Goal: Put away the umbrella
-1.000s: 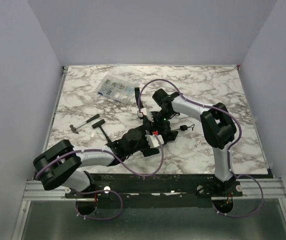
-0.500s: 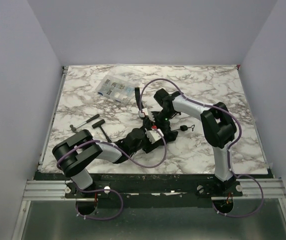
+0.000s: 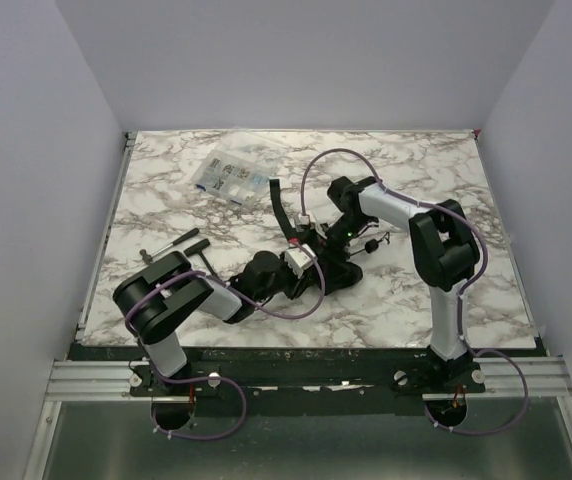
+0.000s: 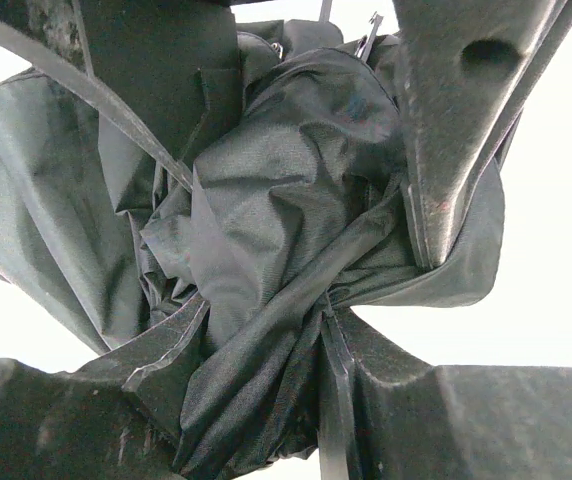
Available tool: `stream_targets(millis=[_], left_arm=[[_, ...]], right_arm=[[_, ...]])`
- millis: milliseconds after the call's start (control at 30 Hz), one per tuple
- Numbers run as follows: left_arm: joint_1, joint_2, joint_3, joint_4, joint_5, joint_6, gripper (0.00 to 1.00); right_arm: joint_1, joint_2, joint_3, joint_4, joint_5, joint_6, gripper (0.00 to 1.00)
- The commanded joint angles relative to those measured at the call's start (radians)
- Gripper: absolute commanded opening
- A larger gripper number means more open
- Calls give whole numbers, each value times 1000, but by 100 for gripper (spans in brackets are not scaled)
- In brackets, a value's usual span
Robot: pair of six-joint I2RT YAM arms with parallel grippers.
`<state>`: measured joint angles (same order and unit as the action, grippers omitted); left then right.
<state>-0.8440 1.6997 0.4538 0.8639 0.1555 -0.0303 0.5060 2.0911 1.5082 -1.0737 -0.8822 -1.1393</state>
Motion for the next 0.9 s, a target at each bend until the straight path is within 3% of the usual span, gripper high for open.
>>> stream_targets(millis=[0, 400, 533, 733, 867], left_arm=[[11, 99, -57, -203, 162, -174, 13], [46, 193, -35, -246, 275, -257, 10], [70, 233, -15, -278, 325, -292, 8], [133, 308, 46, -351, 422, -380, 7], [164, 345, 69, -376, 481, -417, 7]], right_arm=[[-40, -44, 1, -120, -48, -73, 82], [-110, -187, 56, -108, -131, -169, 82], [-109, -298, -39, -103, -173, -380, 85], [-92, -458, -297, 146, -72, -506, 92], [-72, -509, -426, 334, 19, -460, 92]])
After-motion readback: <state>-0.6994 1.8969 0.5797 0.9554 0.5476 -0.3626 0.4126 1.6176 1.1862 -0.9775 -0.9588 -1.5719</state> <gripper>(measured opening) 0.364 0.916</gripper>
